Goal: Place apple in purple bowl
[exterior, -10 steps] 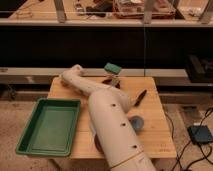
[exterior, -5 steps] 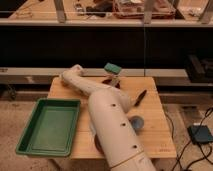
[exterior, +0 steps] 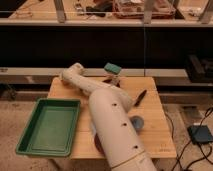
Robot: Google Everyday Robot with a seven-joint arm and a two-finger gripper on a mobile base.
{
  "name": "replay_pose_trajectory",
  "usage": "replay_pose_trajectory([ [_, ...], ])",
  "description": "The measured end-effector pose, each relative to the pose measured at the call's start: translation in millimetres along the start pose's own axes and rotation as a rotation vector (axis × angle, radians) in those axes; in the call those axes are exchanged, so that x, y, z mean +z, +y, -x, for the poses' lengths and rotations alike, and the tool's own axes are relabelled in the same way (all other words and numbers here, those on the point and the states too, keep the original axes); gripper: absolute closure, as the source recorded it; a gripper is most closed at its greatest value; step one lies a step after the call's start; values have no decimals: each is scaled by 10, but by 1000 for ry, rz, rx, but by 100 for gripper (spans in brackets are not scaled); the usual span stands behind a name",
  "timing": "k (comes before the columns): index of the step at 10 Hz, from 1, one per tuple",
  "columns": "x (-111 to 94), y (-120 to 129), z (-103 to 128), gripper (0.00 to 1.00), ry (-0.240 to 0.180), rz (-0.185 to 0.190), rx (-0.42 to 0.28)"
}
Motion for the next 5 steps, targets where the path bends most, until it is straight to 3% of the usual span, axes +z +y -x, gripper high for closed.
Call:
replay_pose_trajectory([
  [2, -108, -30, -107, 100, 4, -26, 23],
  [5, -510, -215, -405, 100, -8, -70, 48],
])
